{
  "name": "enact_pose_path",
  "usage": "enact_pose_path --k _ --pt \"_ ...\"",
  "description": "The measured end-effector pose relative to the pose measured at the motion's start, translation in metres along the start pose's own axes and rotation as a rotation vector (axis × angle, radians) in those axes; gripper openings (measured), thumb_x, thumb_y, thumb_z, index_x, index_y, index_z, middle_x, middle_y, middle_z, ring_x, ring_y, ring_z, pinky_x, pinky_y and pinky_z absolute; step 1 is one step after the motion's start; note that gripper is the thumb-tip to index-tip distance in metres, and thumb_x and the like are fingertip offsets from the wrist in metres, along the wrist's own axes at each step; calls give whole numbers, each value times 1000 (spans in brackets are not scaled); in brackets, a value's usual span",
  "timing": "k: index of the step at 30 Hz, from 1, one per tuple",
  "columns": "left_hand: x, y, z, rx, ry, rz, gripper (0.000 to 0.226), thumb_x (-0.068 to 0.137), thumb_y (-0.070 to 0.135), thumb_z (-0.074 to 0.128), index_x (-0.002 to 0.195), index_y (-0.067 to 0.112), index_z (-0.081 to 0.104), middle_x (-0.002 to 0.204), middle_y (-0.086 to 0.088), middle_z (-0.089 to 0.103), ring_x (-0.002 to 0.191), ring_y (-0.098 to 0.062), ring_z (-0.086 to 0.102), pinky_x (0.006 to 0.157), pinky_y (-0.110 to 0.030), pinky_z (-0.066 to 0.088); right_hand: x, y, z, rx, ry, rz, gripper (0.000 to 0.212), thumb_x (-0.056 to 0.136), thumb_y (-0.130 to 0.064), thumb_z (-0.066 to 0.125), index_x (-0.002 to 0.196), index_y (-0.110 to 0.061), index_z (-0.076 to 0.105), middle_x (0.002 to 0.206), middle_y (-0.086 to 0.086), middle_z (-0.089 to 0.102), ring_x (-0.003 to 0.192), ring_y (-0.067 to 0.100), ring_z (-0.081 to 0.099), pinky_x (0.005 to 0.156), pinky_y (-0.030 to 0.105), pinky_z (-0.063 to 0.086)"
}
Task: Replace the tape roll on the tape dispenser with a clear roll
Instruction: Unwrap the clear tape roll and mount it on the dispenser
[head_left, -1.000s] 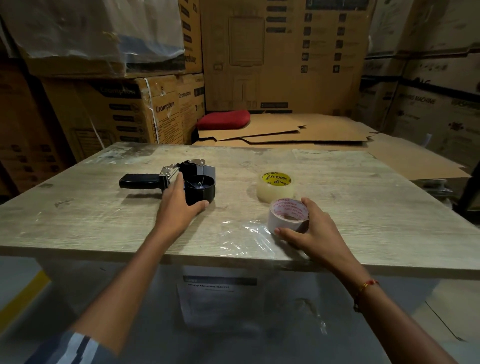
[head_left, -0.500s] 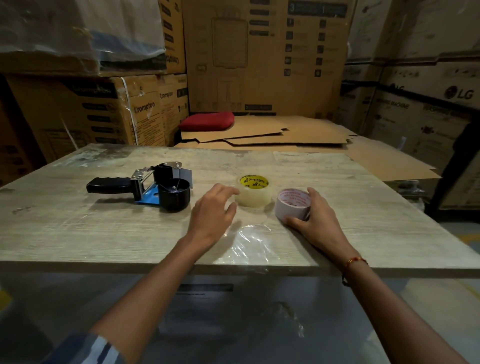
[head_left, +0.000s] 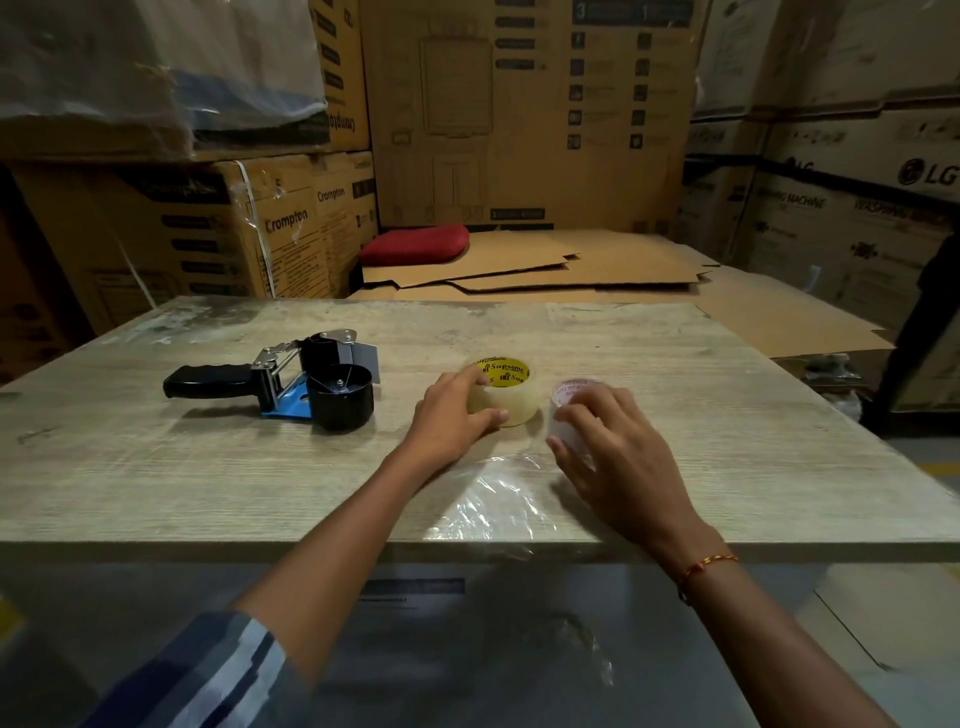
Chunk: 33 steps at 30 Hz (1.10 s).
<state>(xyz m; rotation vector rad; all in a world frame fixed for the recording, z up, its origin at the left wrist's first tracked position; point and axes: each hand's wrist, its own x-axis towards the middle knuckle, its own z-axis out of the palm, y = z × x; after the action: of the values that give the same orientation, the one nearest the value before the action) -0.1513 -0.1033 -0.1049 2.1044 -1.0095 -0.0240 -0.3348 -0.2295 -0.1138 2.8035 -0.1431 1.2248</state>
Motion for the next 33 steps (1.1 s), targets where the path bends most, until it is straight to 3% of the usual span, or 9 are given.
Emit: enact_pose_path --k 4,7,9,11,15,17,20,28,33 --pt "-30 -3 -22 -241 -14 -45 29 83 32 77 102 28 56 111 -3 63 94 -20 65 73 -35 57 2 -9 0 105 -5 -8 21 96 -27 63 106 -8 65 106 6 60 92 23 60 66 39 55" --pt "-57 0 -43 -572 -29 -121 27 85 21 76 106 19 59 111 -8 66 96 -29 70 77 -48 61 7 -32 4 355 5 102 30 96 -35 61 115 -12 63 112 0 57 88 13 60 69 33 55" --pt "-73 -1 -59 -717 -50 -135 27 86 19 73 109 15 59 114 -10 67 98 -31 70 78 -50 61 12 -53 8 567 -1 252 45 92 -45 64 128 -19 56 122 -5 52 98 9 58 75 27 55" --pt "-86 -3 -73 -800 -66 -126 30 85 21 72 113 15 60 114 -9 69 99 -27 70 75 -38 61 19 -72 9 762 -71 395 61 88 -53 66 139 -29 44 131 -10 46 112 6 53 81 23 54" --pt "-100 -11 -85 -867 -62 -109 36 82 22 72 118 21 65 116 -9 71 104 -23 70 77 -26 58 30 -91 11 1052 -198 487 61 88 -55 65 140 -46 34 125 -25 50 115 -2 56 90 26 56" --pt "-102 -15 -87 -887 -70 -117 38 83 19 70 121 22 65 116 -9 72 104 -23 71 77 -28 59 30 -89 15 1114 -228 508 61 86 -59 66 139 -48 38 127 -20 55 114 0 60 97 37 56" --pt "-100 -23 -83 -884 -114 -101 46 84 20 69 130 18 62 120 -12 71 111 -28 68 91 -40 57 29 -81 16 1150 -253 545 68 81 -66 66 141 -44 43 130 -6 61 117 12 63 99 46 55" --pt "-100 -35 -85 -865 -218 -86 36 95 13 59 130 21 62 126 -11 68 116 -26 65 97 -36 54 28 -79 17 1175 -244 536 59 83 -54 68 137 -43 49 131 -8 61 117 10 63 98 39 56" --pt "-101 -31 -77 -609 -67 -7 26 82 22 59 98 35 74 142 8 52 127 -12 53 106 -39 46 25 -84 15 1105 -213 478 54 85 -40 75 131 -51 47 129 -17 56 116 1 60 89 25 57"
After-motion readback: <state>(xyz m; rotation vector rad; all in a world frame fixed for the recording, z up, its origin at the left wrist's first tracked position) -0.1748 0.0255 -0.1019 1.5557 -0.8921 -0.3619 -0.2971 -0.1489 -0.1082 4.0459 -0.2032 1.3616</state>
